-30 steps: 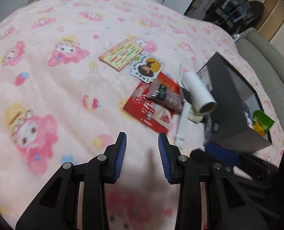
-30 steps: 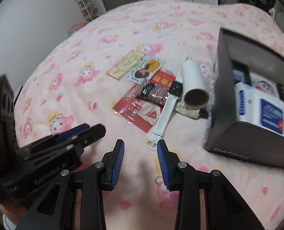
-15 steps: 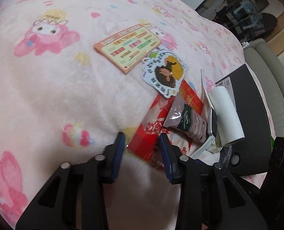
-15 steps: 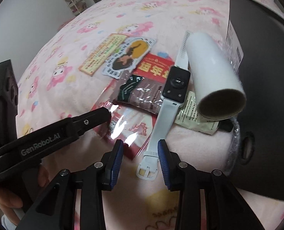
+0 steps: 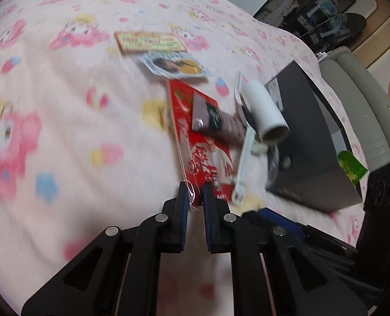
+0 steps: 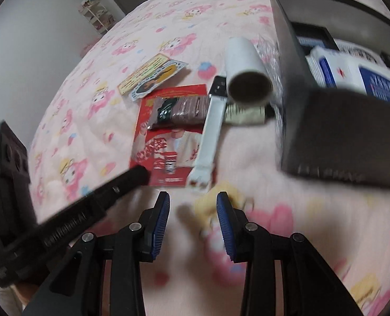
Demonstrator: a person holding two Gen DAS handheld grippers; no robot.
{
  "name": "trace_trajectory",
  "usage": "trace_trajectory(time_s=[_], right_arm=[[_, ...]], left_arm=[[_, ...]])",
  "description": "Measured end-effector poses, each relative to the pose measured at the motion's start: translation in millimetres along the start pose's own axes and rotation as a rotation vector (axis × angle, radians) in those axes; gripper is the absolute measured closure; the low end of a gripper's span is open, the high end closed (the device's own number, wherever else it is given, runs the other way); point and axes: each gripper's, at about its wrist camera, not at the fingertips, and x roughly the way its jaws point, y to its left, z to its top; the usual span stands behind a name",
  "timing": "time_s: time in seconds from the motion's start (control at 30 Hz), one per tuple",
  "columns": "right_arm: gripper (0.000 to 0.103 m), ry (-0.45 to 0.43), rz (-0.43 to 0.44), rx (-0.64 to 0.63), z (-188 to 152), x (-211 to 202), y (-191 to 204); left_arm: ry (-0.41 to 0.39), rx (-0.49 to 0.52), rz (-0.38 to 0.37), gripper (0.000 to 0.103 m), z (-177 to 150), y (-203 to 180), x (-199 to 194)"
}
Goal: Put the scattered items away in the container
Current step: 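Reach the left gripper toward the red card packet, then close the left gripper on the red packet edge and lift it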
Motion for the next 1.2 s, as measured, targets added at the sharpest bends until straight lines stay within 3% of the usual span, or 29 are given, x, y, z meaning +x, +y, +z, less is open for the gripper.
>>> trace_trajectory(time_s=[0.23,0.47,0.67,0.8,0.9,1.0,1.07,1.2], right_arm=[[0.070,0.011,0.039,0.030,-8,-3,-1],[0.070,0.050,0.037,0.041,-12,8,0],[0.070,0.054,0.031,0.059,-14,12,-3],[0.070,0.044,0.021,0.078,-15,0,-14],[0.070,0.036,0.005,0.083,-20,-10,-24],[0.070,0.046,0.002,0.097,-28,-18,-35],[0.070,0.051,0.007,0.107,-34,-21,-40],[0.069,0.061,0.018,0.110,-39,-19,-40]], left_arm=[[0.029,-0.037,-0.034,0.092,-25,4,-10],[0.039,-0.128,-0.068,0.082,-10,25,5],[0.065,-0.080,-0.090,0.090,-11,14,14],[0.086,-0.052,-0.109,0.091,-23,3,10],[0.084,0.011,-0.079,0.091,-34,-14,5],[0.102,0.019,-0.111,0.091,-51,-21,2],[0.134,0.043,-0.086,0.090,-62,-25,5],[0.144,0.041,-0.053,0.077,-61,-22,3]])
